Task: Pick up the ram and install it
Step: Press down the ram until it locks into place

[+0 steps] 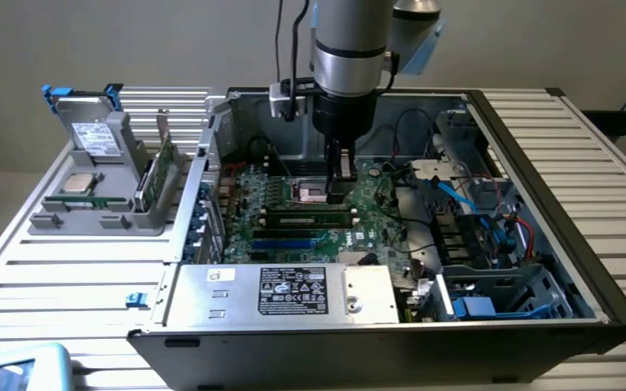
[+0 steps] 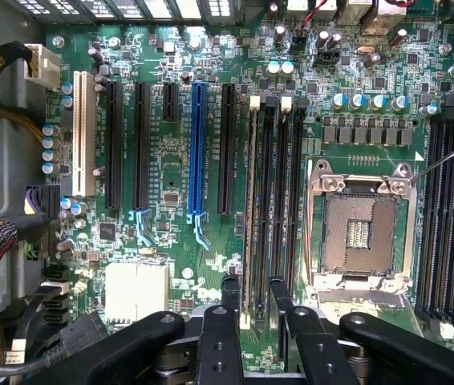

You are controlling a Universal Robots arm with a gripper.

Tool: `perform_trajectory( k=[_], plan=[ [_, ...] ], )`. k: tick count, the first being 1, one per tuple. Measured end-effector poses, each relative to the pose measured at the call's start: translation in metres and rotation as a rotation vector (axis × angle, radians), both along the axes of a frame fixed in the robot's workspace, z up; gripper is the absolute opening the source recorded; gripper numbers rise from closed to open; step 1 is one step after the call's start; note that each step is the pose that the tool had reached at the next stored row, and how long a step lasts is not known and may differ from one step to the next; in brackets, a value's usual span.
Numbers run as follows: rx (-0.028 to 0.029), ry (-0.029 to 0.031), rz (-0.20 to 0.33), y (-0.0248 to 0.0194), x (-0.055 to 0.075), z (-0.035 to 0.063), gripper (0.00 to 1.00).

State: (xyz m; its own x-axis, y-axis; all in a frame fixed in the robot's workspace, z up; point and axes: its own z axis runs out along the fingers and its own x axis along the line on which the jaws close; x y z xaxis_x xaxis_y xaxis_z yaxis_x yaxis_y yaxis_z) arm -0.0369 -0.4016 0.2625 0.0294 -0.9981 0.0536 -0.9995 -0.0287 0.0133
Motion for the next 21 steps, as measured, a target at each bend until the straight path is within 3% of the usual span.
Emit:
perform_trajectory(
  k=[7, 12, 13, 16, 17, 21],
  plan=[
    [-0.0001, 0.0, 0.0, 0.0, 0.0, 0.0, 0.29],
    [-0.0003, 0.0001, 0.0, 0.0, 0.0, 0.0, 0.11],
    [-0.0024, 0.0001, 0.0, 0.0, 0.0, -0.0001, 0.11],
    [-0.0273, 0.0, 0.0, 0.0008, 0.0, -0.0017, 0.11],
    [-0.0328, 0.0001, 0.0, 0.0013, 0.0001, -0.0024, 0.11],
    [-0.0337, -0.0001, 0.0, 0.0017, 0.0037, -0.0088, 0.11]
  ],
)
